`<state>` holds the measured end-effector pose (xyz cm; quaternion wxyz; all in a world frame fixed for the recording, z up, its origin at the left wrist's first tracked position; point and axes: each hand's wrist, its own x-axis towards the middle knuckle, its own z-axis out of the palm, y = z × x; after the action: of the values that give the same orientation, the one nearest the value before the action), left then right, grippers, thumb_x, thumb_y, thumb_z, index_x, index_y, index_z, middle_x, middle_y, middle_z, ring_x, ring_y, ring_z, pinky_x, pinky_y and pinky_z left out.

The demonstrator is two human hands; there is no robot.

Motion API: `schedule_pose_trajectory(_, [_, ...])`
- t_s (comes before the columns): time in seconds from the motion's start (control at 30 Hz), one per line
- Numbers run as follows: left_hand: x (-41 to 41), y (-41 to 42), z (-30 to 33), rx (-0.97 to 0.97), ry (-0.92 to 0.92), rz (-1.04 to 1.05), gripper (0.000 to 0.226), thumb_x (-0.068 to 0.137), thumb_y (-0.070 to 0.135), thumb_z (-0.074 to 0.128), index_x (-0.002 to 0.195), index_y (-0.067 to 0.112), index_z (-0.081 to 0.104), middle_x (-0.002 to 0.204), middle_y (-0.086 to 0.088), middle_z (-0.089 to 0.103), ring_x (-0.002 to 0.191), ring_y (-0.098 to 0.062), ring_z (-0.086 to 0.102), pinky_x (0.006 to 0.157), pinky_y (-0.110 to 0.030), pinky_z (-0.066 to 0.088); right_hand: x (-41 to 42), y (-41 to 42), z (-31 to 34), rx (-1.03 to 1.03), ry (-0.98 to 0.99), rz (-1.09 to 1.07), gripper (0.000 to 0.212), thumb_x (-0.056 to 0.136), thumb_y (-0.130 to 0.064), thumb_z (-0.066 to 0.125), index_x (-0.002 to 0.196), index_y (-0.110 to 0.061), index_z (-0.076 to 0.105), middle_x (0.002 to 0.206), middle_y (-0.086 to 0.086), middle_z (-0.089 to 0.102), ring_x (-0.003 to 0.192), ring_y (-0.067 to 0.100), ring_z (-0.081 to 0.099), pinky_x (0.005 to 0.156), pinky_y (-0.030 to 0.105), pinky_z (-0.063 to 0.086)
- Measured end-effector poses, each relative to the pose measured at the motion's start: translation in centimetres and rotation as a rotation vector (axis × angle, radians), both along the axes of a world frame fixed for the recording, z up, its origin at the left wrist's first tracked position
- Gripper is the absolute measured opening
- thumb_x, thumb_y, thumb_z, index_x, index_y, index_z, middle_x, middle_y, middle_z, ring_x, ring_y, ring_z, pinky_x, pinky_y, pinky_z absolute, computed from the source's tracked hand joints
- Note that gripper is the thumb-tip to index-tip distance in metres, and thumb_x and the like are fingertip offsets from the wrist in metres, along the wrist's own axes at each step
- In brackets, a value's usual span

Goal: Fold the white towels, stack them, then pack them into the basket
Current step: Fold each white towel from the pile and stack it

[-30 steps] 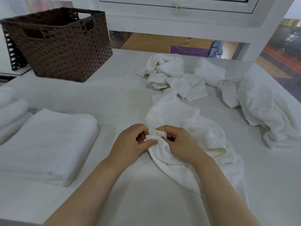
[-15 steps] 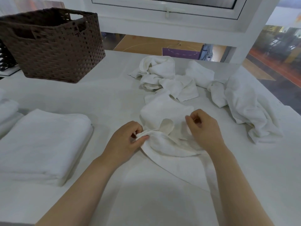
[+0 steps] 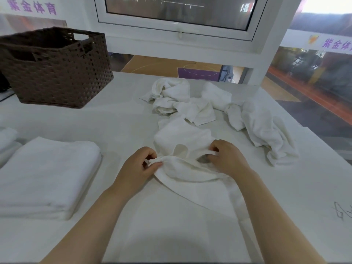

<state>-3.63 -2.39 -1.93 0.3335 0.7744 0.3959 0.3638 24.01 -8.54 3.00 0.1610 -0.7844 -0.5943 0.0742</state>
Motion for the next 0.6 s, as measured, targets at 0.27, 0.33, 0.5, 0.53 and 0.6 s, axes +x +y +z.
schedule_pose_trajectory(0.27, [-0.4,-0.5,1.6,-0.001,0.035,0.013,0.021,0.088,0.028,0.068,0.08,0.022,0.05,0.079,-0.001,0.055,0.062,-0.014,0.045,0.059,-0.029,0.036,3.9,0.3,6.1,0.156,-0.158,-0.183,0.021,0.096,-0.03,0.049,0.085,-0.013,0.054,0.078,0.003,0.055,0.074,0.028,0.053,0.061,0.032,0.038])
schedule_pose_trajectory(0.33, [-0.9,0.1,3.2,0.087,0.079,0.015,0.023,0.088,0.029,0.069,0.077,0.025,0.049,0.083,0.003,0.055,0.067,-0.015,0.049,0.06,-0.028,0.038,5.2,0.0,7.6,0.175,-0.214,-0.238,0.021,0.095,-0.029,0.049,0.084,-0.012,0.054,0.078,0.004,0.055,0.074,0.03,0.054,0.062,0.033,0.04])
schedule_pose_trajectory(0.5, [-2.3,2.4,9.0,0.281,0.18,0.059,0.024,0.087,0.035,0.069,0.078,0.031,0.048,0.076,0.01,0.053,0.073,-0.008,0.05,0.059,-0.022,0.038,7.9,-0.6,11.9,0.208,-0.257,-0.303,0.013,0.093,-0.026,0.053,0.099,-0.016,0.056,0.089,0.004,0.059,0.079,0.028,0.054,0.07,0.033,0.044])
schedule_pose_trajectory(0.53, [-2.5,2.9,10.3,0.316,0.201,0.059,0.024,0.087,0.036,0.069,0.078,0.031,0.048,0.076,0.011,0.054,0.074,-0.008,0.05,0.059,-0.023,0.039,8.3,-0.7,12.7,0.215,-0.244,-0.302,0.015,0.092,-0.026,0.054,0.104,-0.017,0.051,0.089,0.003,0.057,0.08,0.028,0.054,0.07,0.034,0.044])
schedule_pose_trajectory(0.6, [-2.7,3.6,13.0,0.355,0.232,0.051,0.024,0.088,0.037,0.068,0.077,0.031,0.048,0.077,0.011,0.054,0.073,-0.006,0.05,0.059,-0.026,0.039,8.9,-0.8,14.0,0.238,-0.189,-0.29,0.028,0.091,-0.028,0.059,0.111,-0.02,0.041,0.088,0.002,0.06,0.08,0.028,0.057,0.069,0.035,0.047])
